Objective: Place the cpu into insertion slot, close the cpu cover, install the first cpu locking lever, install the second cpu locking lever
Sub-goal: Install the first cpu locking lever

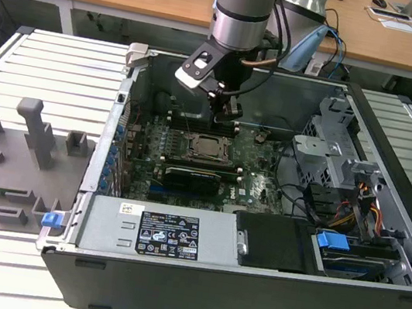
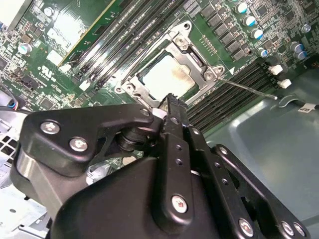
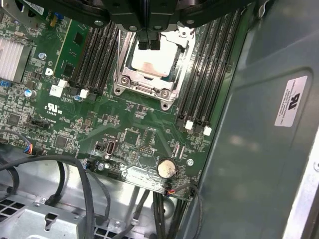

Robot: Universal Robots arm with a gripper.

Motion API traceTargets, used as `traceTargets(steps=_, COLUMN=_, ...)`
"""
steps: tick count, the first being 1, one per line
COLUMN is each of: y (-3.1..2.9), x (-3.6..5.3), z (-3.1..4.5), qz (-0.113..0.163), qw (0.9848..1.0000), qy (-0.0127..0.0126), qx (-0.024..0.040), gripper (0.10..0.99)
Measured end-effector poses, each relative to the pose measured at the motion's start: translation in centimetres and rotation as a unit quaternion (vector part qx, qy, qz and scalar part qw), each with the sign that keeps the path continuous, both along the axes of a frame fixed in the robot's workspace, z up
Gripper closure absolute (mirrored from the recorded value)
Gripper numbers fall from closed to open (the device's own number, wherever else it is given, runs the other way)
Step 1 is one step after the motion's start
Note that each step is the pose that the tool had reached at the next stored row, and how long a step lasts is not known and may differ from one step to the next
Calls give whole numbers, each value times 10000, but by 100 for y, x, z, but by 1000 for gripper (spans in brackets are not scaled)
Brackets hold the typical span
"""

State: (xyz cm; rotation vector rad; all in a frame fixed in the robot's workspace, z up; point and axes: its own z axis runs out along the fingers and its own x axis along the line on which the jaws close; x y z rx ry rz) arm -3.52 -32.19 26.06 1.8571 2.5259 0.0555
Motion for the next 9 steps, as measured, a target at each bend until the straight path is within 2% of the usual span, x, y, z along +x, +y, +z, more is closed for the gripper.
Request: traceTargets(steps=9, y=0, x=0, z=0, qz=243, qw=9997, qy=0, qx=0, gripper=980)
